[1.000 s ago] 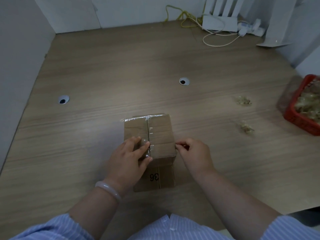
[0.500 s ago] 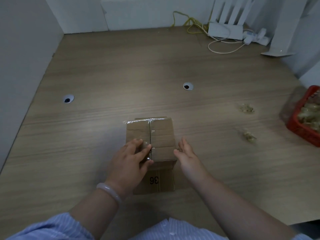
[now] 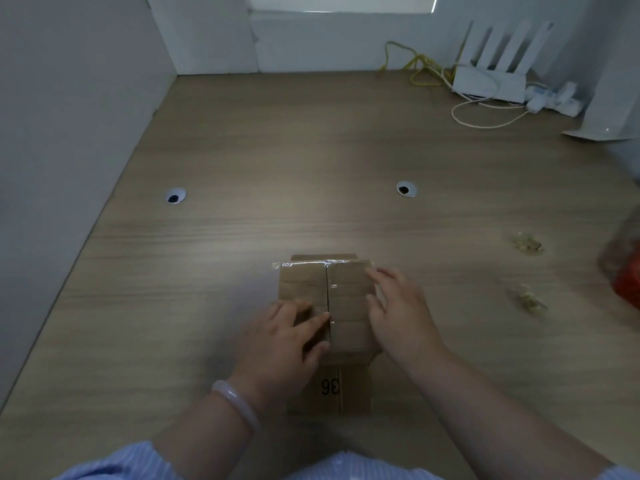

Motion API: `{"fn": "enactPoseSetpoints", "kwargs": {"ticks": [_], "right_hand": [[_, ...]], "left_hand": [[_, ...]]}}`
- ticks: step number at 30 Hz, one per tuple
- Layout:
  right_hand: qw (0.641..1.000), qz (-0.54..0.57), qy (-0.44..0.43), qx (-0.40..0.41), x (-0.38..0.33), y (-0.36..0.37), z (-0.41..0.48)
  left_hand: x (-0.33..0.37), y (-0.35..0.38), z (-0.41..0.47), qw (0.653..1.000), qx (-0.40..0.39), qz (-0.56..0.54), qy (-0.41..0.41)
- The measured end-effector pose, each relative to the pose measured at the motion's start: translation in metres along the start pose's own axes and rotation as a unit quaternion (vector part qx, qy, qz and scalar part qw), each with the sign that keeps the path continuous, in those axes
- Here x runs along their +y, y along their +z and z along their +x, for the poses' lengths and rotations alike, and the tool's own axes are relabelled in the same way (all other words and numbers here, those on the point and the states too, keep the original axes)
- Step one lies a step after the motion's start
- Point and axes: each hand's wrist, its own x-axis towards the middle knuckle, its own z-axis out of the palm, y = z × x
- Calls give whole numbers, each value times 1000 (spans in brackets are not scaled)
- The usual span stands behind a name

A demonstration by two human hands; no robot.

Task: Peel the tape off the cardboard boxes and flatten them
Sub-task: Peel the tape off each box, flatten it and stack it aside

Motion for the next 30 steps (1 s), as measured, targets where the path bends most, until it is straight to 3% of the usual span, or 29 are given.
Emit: {"fn": "enactPoseSetpoints", "kwargs": {"ticks": [3,6,9,13,16,21,24,30], "right_hand": [[990,-89,-101,-47,-29,16,-1],[973,-157,-108,-131,-41,33,-8],[959,-165,-145,-181,-34,37,-6],[921,-148,-263,-246,-26,23,11],[908,-133,-289,-274,-24,14,23],[944,-131,-238,-185,-32,18,7],[948,-150,-249,-131,-24,30,0],[955,-69,-261,-123,-1,35,-2]], "left_hand": [[-6,-8,4,992,6,-129,-13],[-25,-11,11,954,35,-277,-110],[-50,-13,11,929,112,-305,-177],[-82,-11,8,969,21,-228,-96],[-83,-6,8,979,-40,-201,-14],[-67,5,2,975,-11,-216,-53],[-58,12,-2,979,3,-204,-18],[-60,14,1,979,39,-196,25]]}}
